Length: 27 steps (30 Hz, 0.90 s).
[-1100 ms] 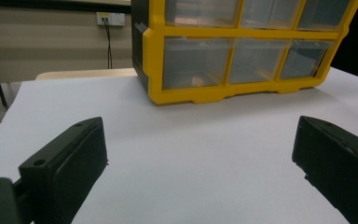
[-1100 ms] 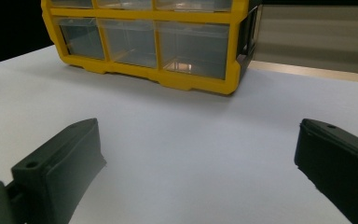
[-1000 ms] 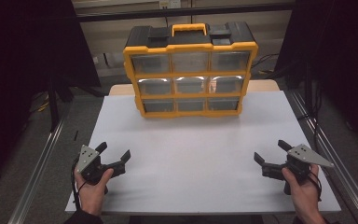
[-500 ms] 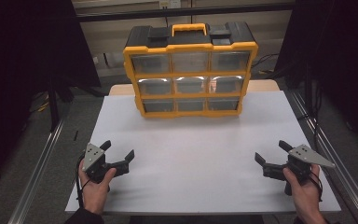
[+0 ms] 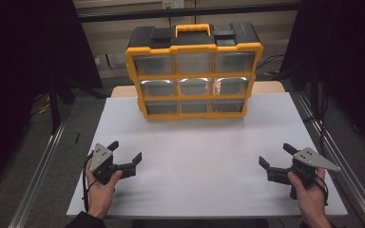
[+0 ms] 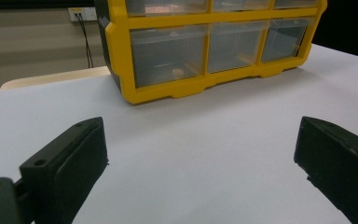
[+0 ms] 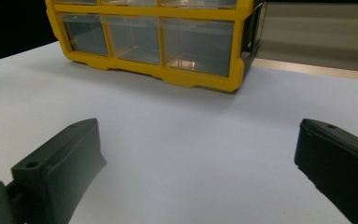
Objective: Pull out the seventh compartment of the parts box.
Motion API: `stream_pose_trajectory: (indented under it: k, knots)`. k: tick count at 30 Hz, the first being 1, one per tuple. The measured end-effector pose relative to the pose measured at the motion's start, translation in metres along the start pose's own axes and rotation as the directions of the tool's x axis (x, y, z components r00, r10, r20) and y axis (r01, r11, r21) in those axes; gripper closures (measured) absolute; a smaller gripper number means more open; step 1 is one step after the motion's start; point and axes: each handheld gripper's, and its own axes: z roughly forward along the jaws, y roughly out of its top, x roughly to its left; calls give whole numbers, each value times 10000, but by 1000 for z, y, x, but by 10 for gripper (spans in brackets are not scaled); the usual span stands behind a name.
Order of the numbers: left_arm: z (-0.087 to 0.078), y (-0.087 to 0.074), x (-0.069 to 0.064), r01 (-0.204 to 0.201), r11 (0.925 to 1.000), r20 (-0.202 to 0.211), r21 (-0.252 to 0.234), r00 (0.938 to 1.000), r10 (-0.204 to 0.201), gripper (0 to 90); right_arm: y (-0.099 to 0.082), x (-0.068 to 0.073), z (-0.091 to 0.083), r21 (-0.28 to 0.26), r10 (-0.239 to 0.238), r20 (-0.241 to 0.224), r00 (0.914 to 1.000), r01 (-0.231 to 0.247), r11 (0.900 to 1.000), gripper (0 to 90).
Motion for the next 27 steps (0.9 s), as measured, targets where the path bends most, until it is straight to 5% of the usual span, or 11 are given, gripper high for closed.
stream_pose_trajectory:
  k: [15, 27]
  knots:
    - [17, 2, 7, 196, 9997, -239, -175, 9995, -200, 24, -1, 0, 2, 49, 7, -93, 10000, -7, 10000, 5]
    - [43, 6, 18, -244, 9997, -721, -74, 9971, 238, 28, -1, 0, 2, 38, 13, -92, 10000, -13, 10000, 4]
